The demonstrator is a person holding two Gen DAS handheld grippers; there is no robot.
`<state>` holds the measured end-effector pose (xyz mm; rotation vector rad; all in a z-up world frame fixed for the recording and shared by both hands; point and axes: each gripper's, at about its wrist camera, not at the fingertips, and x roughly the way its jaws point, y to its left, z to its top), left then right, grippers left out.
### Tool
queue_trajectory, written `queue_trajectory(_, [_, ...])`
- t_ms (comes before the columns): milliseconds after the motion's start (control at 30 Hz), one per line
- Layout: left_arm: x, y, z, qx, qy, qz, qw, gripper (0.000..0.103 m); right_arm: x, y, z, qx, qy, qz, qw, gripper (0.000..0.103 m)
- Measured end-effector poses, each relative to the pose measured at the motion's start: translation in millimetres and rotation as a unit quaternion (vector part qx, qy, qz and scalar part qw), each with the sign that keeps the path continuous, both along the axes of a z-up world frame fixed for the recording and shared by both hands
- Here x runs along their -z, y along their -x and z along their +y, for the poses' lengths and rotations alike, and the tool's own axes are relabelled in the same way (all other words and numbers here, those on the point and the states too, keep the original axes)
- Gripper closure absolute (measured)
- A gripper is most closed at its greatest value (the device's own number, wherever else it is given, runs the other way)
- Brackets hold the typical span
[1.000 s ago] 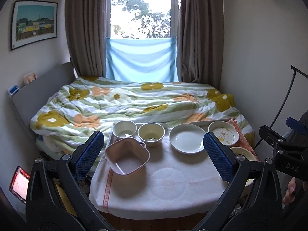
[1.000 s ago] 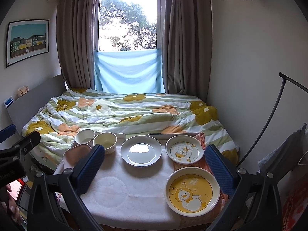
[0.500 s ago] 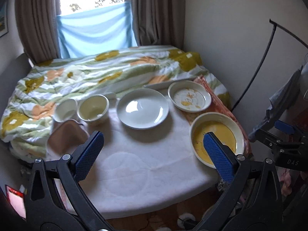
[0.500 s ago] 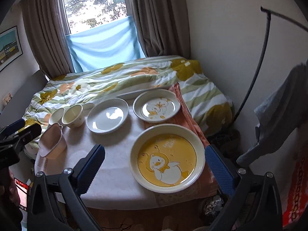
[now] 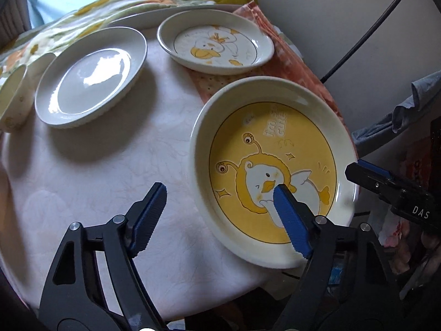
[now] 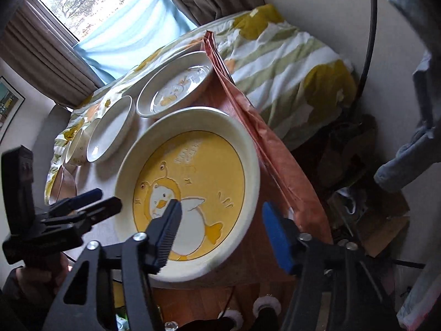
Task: Organize plates and bowls
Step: 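Reach the right gripper to the large yellow duck plate rim and close, then lift the yellow duck plate and carry it toward the pink basin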
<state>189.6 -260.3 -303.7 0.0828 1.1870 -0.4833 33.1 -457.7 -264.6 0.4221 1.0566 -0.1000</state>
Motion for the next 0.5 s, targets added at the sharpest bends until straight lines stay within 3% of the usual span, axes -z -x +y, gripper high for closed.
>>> queue_trajectory(133, [15,-6,-9,-0.006,-0.004,0.02,0.9998,0.04,10,-8,-12,-0.011,-0.015,0.006,1.0,0.069])
queue_trajectory(300, [22,-13,-7,-0.022,-0.008,0.036,0.9991,0.058,17,-18,-22,-0.025,-0.021,0.009,0.999,0.079])
queue_trajectory(367, [26,-15,-8,-0.027,-0.01,0.04,0.9988,0.071,19,-21,-24,-0.029,-0.019,0.012,0.999,0.083])
queue_trajectory(500, [27,-18,-4,-0.042,-0.006,0.043,0.9982,0.08,22,-26,-26,-0.038,-0.015,0.018,0.999,0.089])
